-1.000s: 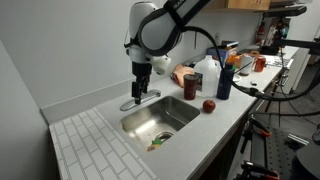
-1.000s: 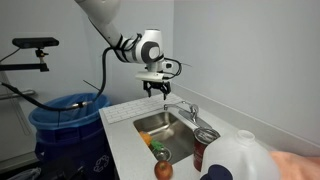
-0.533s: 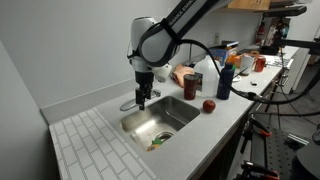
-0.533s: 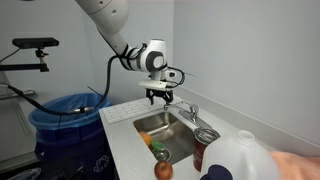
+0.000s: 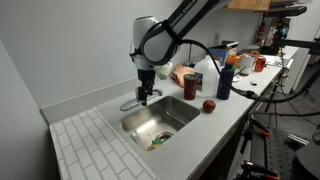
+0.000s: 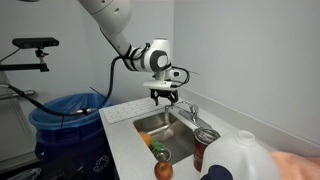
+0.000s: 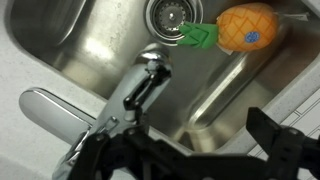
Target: Move the tap to the right side of the sink
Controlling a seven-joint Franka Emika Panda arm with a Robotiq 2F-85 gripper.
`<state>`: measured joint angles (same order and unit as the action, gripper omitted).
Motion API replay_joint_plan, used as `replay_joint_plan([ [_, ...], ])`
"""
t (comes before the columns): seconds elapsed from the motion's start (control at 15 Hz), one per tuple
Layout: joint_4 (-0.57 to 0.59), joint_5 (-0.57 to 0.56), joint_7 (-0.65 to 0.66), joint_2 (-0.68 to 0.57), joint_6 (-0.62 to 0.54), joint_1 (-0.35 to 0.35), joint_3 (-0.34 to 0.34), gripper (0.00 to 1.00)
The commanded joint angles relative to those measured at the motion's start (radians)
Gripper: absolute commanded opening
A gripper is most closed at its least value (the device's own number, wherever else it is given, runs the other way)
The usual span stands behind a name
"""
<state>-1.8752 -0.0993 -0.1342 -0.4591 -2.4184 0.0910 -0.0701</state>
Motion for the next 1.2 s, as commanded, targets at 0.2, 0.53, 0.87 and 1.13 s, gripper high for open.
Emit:
replay_joint_plan([
  [0.2, -0.015, -0.03, 0.047, 0.024, 0.047, -0.007, 0.043, 1.0],
  [0.53, -0.014, -0.042, 0.082, 0.022, 0.058, -0.013, 0.08, 1.0],
  [0.87, -0.001, -0.064, 0.136, 0.011, 0.047, -0.018, 0.127, 1.0],
  [1.13, 0.01, -0.09, 0.189, 0.007, 0.038, -0.015, 0.162, 1.0],
])
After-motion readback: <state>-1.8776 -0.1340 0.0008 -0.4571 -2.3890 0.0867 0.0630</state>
